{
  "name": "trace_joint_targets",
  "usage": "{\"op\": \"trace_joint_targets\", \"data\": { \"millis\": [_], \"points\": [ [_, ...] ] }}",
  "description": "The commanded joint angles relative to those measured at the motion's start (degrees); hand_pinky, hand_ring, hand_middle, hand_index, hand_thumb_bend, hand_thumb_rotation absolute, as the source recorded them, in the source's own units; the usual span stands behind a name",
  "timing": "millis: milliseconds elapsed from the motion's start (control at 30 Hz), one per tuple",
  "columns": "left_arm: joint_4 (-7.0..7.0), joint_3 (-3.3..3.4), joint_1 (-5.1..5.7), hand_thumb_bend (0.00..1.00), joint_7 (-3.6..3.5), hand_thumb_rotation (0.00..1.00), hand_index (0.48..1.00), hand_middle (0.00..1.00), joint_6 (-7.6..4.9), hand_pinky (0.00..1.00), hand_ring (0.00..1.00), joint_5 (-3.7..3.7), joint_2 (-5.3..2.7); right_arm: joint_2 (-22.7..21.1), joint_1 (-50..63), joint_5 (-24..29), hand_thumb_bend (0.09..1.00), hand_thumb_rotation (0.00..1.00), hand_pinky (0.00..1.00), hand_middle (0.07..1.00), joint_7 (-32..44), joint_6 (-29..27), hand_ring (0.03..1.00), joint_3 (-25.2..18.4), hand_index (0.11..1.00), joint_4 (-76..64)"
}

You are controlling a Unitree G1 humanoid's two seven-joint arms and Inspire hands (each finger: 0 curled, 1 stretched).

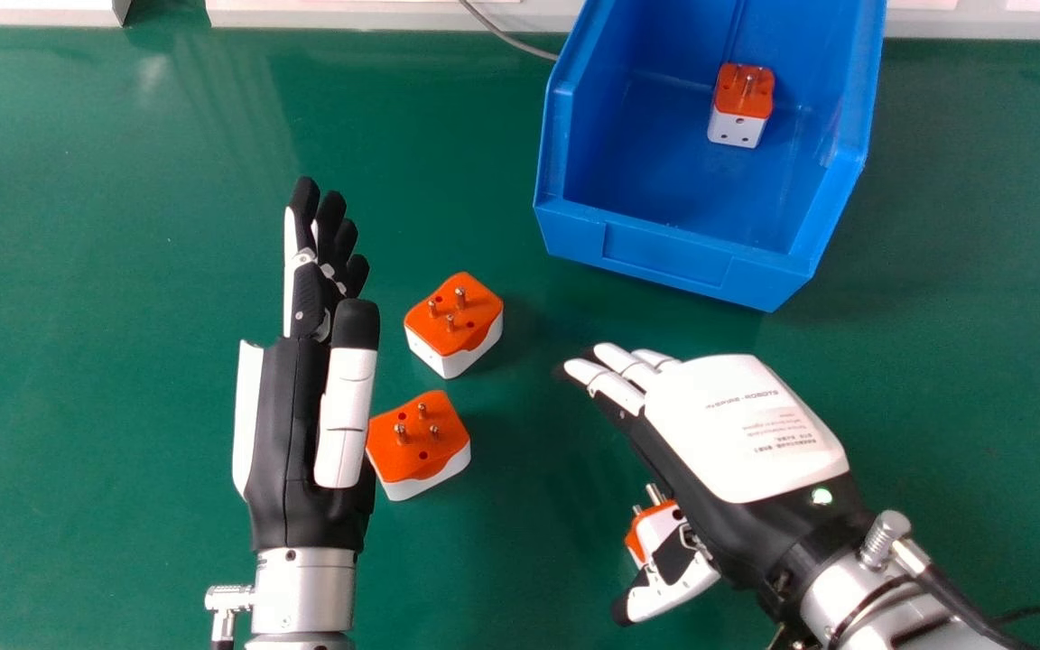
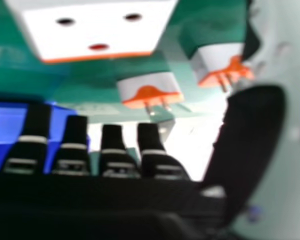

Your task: Pick all objects and put in blue box

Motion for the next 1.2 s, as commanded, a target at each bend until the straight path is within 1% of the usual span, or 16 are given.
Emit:
{"op": "trace_joint_targets", "data": {
  "millis": [0,100,200,233,367,400,500,567,600,700,733,800,933,967,1133,1167],
  "points": [
    [-1.70,-0.34,0.47,0.82,-0.11,0.90,1.000,1.00,-0.65,1.00,1.00,0.07,-1.48,-0.07,-0.79,-0.78,0.799,0.14,0.72,0.874,0.83,0.76,0.828,-0.26,0.802,-0.95],
    [-1.70,-0.26,0.42,0.82,-0.08,0.90,1.000,1.00,-0.58,1.00,1.00,0.01,-1.45,-0.32,-1.03,-4.13,0.799,0.14,0.72,0.874,4.62,2.96,0.828,0.20,0.802,-1.98],
    [-1.52,-0.25,0.43,0.82,-0.20,0.90,1.000,1.00,-0.64,1.00,1.00,-0.13,-1.46,0.27,-1.62,-8.90,0.799,0.14,0.72,0.874,14.59,7.38,0.828,0.61,0.802,-4.15],
    [-1.51,-0.27,0.44,0.82,-0.26,0.89,1.000,1.00,-0.66,1.00,1.00,-0.18,-1.45,0.53,-1.73,-10.18,0.739,0.11,0.65,0.823,16.72,8.36,0.756,0.69,0.740,-4.58],
    [-1.32,-0.18,0.38,0.82,-0.28,0.89,1.000,1.00,-0.82,1.00,1.00,-0.14,-1.41,0.71,-2.29,-14.32,0.739,0.11,0.65,0.823,23.44,10.27,0.756,1.06,0.740,-5.73],
    [-1.34,-0.22,0.37,0.82,-0.36,0.89,1.000,1.00,-0.74,1.00,1.00,-0.18,-1.38,0.52,-2.35,-14.80,0.693,0.09,0.60,0.792,25.09,10.52,0.698,0.96,0.690,-6.21],
    [-1.35,-0.27,0.37,0.82,-0.48,0.89,1.000,1.00,-0.66,1.00,1.00,-0.28,-1.42,0.22,-2.26,-14.82,0.693,0.09,0.60,0.792,26.91,10.44,0.698,0.41,0.690,-6.96],
    [-1.34,-0.25,0.38,0.82,-0.39,0.89,1.000,1.00,-0.65,1.00,1.00,-0.26,-1.52,-0.22,-2.30,-14.35,0.693,0.09,0.60,0.792,26.57,9.97,0.698,0.17,0.690,-6.72],
    [-1.38,-0.26,0.38,0.82,-0.37,0.89,1.000,1.00,-0.60,1.00,1.00,-0.24,-1.52,-0.30,-2.37,-14.14,0.657,0.10,0.57,0.781,26.48,9.89,0.692,0.08,0.651,-6.53],
    [-1.62,-0.26,0.39,0.82,-0.23,0.89,1.000,1.00,-0.46,1.00,1.00,-0.08,-1.54,-0.39,-2.64,-13.65,0.657,0.10,0.57,0.781,26.02,9.54,0.692,-0.13,0.651,-5.87],
    [-1.67,-0.25,0.40,0.82,-0.15,0.88,1.000,1.00,-0.54,1.00,1.00,0.05,-1.55,-0.34,-2.60,-13.54,0.629,0.10,0.58,0.780,24.53,9.18,0.705,-0.16,0.620,-5.40],
    [-1.75,-0.27,0.40,0.82,-0.07,0.88,1.000,1.00,-0.56,1.00,1.00,0.17,-1.55,0.07,-2.37,-13.54,0.629,0.10,0.58,0.780,20.85,8.68,0.705,-0.15,0.620,-4.32],
    [-1.48,-0.23,0.27,0.82,-0.11,0.88,1.000,1.00,-0.51,1.00,1.00,0.13,-1.46,1.72,-1.46,-5.97,0.629,0.10,0.58,0.780,9.03,5.58,0.705,-1.53,0.620,-0.70],
    [-1.52,-0.25,0.28,0.82,-0.17,0.88,1.000,1.00,-0.44,1.00,1.00,0.08,-1.42,1.80,-1.45,-4.54,0.606,0.11,0.59,0.784,7.65,5.00,0.718,-1.73,0.596,-0.11],
    [-1.42,-0.22,0.18,0.82,-0.24,0.88,1.000,1.00,-0.54,1.00,1.00,-0.10,-1.46,1.59,-1.46,0.77,0.606,0.11,0.59,0.784,1.64,2.41,0.718,-2.40,0.596,1.79],
    [-1.50,-0.22,0.18,0.82,-0.21,0.88,1.000,1.00,-0.46,1.00,1.00,-0.05,-1.47,1.54,-1.45,1.79,0.590,0.08,0.51,0.722,0.66,1.94,0.631,-2.55,0.574,2.11]
  ]
}}
